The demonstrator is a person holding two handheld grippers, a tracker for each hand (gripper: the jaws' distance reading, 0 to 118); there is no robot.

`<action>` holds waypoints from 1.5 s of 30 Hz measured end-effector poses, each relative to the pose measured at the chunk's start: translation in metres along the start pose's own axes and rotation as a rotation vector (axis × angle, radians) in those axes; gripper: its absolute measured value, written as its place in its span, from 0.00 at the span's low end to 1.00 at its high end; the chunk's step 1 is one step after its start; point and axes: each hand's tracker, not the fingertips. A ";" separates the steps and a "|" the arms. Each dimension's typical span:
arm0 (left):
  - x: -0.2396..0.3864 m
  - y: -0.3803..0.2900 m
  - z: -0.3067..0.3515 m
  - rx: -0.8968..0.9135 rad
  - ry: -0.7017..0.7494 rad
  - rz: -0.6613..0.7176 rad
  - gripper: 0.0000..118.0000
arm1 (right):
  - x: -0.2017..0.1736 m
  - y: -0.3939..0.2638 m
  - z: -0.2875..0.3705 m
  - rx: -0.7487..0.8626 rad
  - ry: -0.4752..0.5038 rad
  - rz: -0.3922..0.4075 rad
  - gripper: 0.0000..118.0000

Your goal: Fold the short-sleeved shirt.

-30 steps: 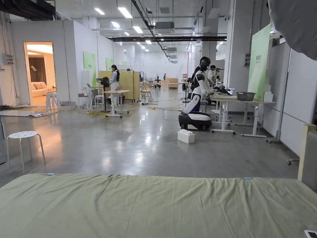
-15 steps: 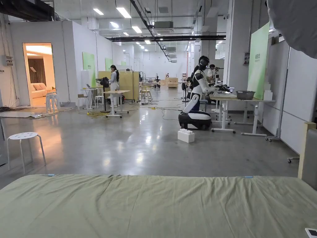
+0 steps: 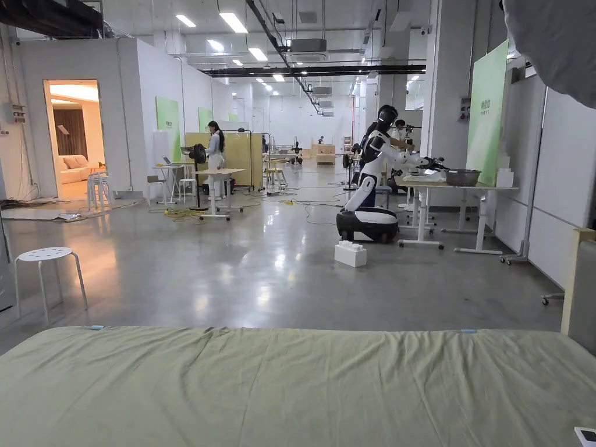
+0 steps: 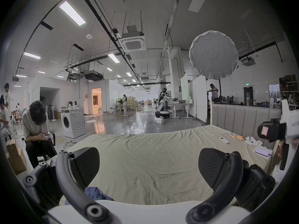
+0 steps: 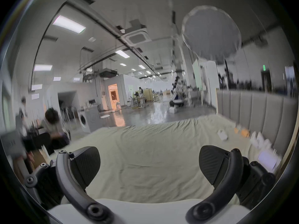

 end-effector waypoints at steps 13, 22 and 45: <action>0.001 0.003 0.001 0.002 -0.012 0.003 1.00 | -0.004 0.029 0.009 -0.069 -0.135 -0.200 1.00; 0.005 0.006 0.002 0.005 -0.029 -0.010 1.00 | -0.013 0.028 0.009 -0.023 -0.236 -0.096 1.00; 0.006 0.021 0.020 0.039 -0.019 -0.014 1.00 | -0.069 -0.010 0.015 0.180 -0.029 0.511 1.00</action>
